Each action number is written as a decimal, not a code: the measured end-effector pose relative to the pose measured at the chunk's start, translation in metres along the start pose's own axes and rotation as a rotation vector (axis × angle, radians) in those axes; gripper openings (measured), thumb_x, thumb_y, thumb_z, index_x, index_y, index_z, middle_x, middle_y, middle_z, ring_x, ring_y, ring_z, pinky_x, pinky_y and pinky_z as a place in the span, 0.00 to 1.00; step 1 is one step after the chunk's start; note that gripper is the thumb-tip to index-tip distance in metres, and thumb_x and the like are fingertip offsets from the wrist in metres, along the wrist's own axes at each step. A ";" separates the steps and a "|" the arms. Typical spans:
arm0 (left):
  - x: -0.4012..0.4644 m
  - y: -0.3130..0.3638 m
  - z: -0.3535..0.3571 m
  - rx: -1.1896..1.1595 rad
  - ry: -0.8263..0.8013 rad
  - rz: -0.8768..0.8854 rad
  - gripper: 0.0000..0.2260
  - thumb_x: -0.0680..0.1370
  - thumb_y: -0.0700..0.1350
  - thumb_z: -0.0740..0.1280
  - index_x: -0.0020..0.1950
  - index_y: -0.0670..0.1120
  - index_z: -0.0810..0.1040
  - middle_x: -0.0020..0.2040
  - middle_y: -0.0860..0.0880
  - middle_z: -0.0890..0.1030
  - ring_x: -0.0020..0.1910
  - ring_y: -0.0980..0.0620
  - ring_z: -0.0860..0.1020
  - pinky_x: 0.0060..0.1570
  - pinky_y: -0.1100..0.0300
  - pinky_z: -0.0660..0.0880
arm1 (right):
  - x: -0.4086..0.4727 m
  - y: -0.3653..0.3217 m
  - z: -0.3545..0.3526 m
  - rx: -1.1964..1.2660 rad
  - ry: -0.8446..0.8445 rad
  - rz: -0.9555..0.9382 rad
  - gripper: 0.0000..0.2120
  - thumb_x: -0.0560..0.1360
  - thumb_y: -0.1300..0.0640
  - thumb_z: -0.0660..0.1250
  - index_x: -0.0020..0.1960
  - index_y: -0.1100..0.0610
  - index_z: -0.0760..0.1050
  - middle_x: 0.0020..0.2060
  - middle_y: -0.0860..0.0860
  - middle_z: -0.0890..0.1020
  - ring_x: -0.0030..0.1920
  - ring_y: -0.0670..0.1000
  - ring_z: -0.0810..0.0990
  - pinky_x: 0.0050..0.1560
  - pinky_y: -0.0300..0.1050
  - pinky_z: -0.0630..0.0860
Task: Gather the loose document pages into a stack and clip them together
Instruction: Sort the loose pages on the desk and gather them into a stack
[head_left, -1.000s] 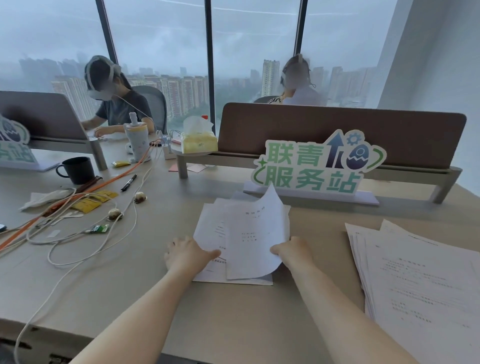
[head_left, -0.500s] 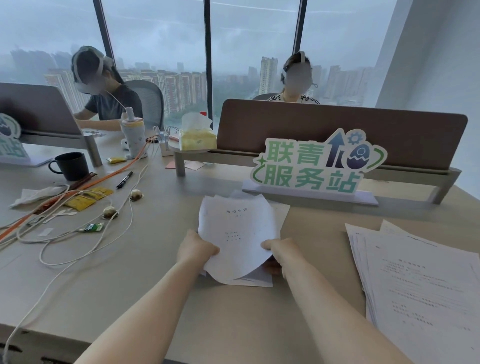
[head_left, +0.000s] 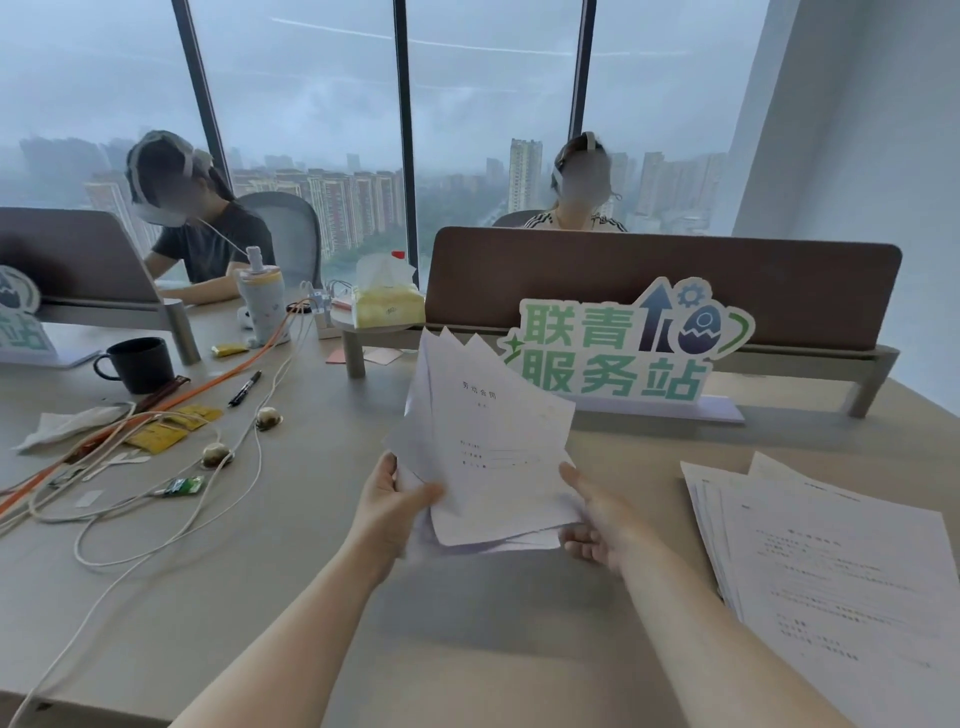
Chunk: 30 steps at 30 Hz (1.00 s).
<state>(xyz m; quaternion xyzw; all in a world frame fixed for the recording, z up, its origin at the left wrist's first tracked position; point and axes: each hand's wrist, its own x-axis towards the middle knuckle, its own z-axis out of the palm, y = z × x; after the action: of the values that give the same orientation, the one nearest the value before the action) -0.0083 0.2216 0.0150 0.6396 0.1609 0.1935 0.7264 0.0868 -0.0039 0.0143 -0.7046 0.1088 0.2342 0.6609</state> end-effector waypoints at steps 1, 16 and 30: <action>-0.002 0.004 0.002 -0.031 -0.020 0.013 0.19 0.62 0.37 0.73 0.52 0.47 0.77 0.48 0.47 0.85 0.47 0.46 0.83 0.44 0.55 0.81 | -0.003 -0.002 -0.007 0.038 -0.065 0.023 0.19 0.70 0.39 0.71 0.50 0.52 0.75 0.39 0.57 0.82 0.33 0.53 0.78 0.36 0.46 0.73; -0.013 0.026 0.023 -0.021 -0.152 0.050 0.23 0.62 0.45 0.78 0.54 0.43 0.77 0.45 0.45 0.86 0.39 0.48 0.84 0.36 0.60 0.78 | -0.025 -0.038 -0.066 -0.016 0.015 -0.502 0.06 0.74 0.67 0.70 0.50 0.60 0.81 0.45 0.56 0.85 0.46 0.59 0.83 0.44 0.49 0.79; -0.016 0.015 0.068 0.119 -0.057 0.156 0.19 0.69 0.40 0.77 0.56 0.51 0.75 0.49 0.52 0.83 0.48 0.52 0.82 0.50 0.54 0.79 | -0.060 -0.030 -0.047 -0.004 0.099 -0.717 0.11 0.72 0.58 0.70 0.53 0.47 0.81 0.46 0.45 0.87 0.48 0.48 0.85 0.52 0.52 0.81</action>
<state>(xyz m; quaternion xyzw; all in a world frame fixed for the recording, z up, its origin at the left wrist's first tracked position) 0.0094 0.1561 0.0385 0.6973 0.1009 0.2215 0.6742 0.0578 -0.0564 0.0701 -0.7098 -0.1141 -0.0466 0.6935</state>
